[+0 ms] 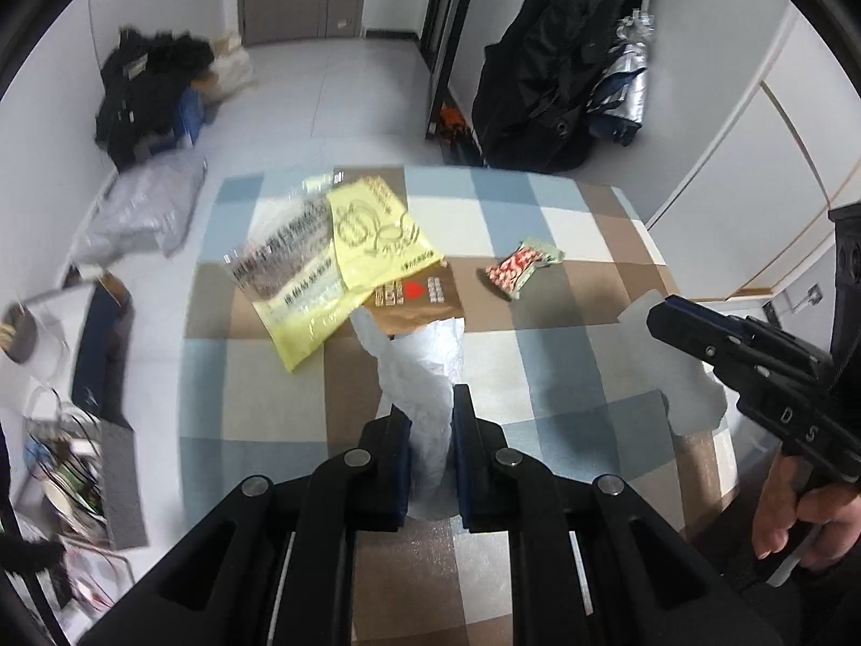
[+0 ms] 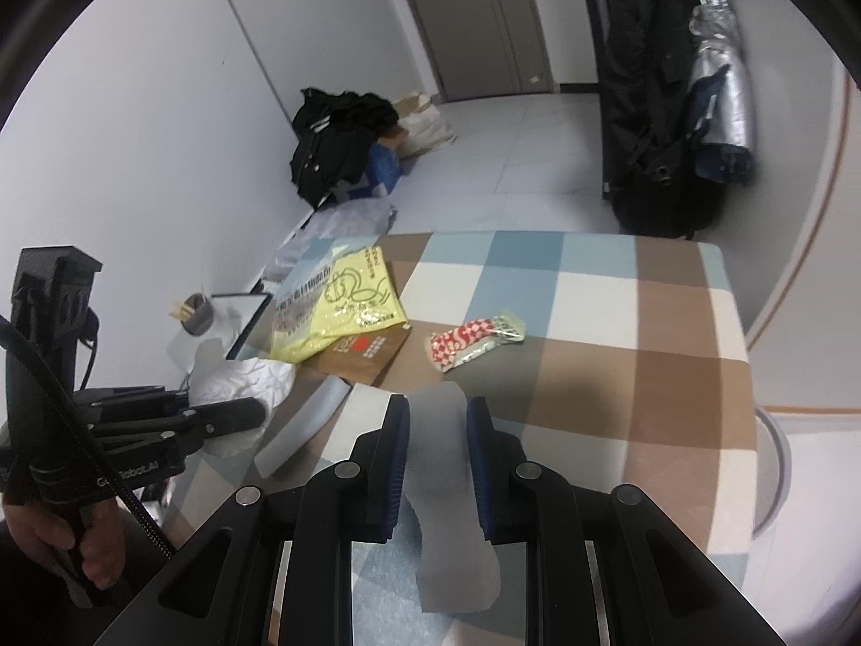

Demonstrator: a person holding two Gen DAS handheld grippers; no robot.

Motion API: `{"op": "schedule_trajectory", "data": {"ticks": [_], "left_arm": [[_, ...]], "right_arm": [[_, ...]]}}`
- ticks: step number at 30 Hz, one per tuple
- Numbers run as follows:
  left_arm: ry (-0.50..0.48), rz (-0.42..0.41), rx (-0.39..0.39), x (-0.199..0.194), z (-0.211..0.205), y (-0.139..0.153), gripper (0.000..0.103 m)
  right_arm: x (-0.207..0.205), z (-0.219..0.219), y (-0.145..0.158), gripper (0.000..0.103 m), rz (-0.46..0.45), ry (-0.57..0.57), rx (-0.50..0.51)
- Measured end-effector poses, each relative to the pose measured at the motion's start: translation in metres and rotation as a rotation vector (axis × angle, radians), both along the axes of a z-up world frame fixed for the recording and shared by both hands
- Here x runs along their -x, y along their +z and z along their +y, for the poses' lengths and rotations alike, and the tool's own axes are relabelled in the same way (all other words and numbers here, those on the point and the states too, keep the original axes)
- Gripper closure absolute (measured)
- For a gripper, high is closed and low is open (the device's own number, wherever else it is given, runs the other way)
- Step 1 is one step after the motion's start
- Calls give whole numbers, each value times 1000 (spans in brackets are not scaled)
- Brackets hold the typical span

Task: Collect trash
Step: 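Carry the white plastic and foam strip in both grippers over the white bin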

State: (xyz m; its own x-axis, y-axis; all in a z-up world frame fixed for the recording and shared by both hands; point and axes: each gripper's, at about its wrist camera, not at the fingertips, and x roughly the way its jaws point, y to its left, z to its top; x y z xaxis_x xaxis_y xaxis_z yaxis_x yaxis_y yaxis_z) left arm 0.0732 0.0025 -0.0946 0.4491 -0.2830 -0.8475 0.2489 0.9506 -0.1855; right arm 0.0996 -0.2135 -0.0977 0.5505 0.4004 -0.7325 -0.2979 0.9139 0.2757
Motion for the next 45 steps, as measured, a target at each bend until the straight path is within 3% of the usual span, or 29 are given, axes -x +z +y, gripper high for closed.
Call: {"op": "schedule_trajectory", "data": {"ticks": [12,19,31,38,45], "left_arm": [[-6,-100,87,19,-18,43,94],[-40,-209,73,32,-51,85,94],[-134,-250,116,33,-129,118,94],[-202,-229,135,25,-171,118,94],[-257,-196,121,17,-216,107,94]], "right_arm": [[41,-46,39,82,-92,-83,-79],[60,-79,82,82,-186,-122,-119],[86,-170,134,82,-284,-240,-158],[95,-233,136,82,-287,-363,-162],[97,-295,111,82,-246,-484,-175]]}}
